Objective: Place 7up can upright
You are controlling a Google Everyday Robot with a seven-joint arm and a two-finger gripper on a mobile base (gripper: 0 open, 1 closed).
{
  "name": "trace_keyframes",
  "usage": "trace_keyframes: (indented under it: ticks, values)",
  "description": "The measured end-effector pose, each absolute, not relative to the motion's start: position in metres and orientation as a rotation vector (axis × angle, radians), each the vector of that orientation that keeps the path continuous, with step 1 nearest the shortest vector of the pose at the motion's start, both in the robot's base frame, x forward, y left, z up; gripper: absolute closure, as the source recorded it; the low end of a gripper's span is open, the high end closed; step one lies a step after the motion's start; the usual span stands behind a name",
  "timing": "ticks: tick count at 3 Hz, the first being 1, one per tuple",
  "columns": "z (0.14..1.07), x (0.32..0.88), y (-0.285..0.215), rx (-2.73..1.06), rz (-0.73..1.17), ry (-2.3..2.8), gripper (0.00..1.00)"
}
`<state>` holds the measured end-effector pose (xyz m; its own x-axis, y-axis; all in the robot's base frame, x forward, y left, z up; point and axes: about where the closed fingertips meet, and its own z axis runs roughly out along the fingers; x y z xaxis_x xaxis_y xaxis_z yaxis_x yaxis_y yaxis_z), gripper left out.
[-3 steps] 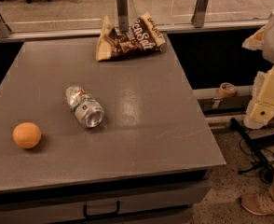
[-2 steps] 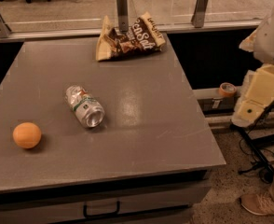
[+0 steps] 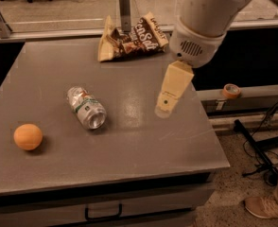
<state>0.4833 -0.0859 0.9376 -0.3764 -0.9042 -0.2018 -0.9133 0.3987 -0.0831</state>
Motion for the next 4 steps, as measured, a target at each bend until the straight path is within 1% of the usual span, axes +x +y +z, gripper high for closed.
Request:
trace_keyframes:
  ticks: [1,2,3,4]
  values:
    - [0.932,0.496,-0.025,-1.531,0.159,2.480,0.00]
    - [0.932,0.497,-0.020,-1.424,0.175,2.541,0.00]
    - [0.932,0.498,-0.009,-1.382,0.256,2.562,0.00]
    - [0.922,0.500,0.026,-1.293,0.382,2.631,0.00]
